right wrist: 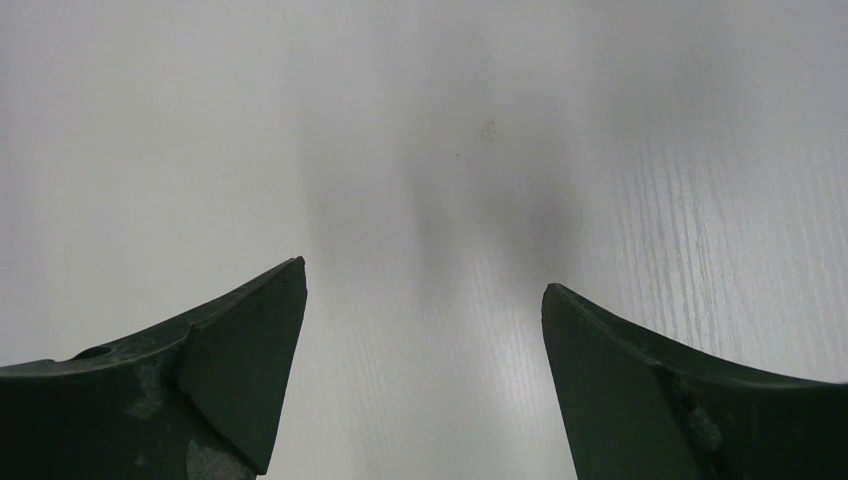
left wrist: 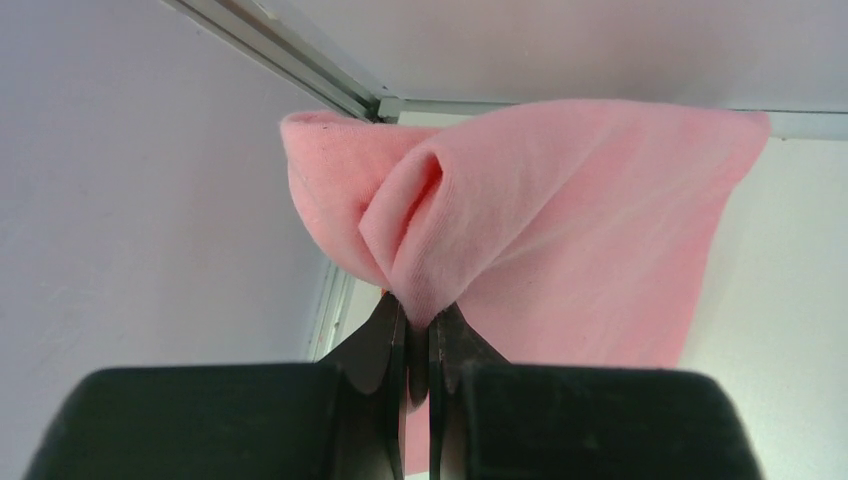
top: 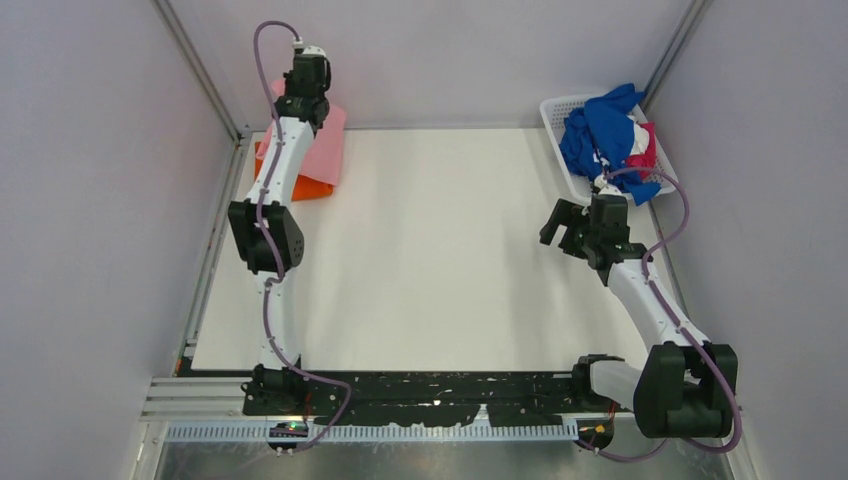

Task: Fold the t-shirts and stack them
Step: Put the neatly folded tshirt into the corner of the board with the left arm, then reset both arms

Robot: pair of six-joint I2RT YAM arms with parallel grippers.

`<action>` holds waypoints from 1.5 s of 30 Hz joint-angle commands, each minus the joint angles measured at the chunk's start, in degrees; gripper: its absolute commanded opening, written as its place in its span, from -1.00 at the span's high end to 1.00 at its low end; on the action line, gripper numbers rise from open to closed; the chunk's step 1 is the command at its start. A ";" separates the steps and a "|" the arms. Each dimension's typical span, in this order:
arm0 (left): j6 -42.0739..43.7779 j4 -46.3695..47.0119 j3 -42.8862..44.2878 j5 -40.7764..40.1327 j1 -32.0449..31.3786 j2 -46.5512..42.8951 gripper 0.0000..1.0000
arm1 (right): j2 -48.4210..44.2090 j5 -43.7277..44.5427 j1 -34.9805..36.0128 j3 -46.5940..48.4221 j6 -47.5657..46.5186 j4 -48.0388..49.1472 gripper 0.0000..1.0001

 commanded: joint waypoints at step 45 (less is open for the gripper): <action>-24.40 5.94 -18.85 17.05 5.79 -17.28 -0.99 | -2.34 3.83 -0.26 3.49 0.57 -3.26 -0.91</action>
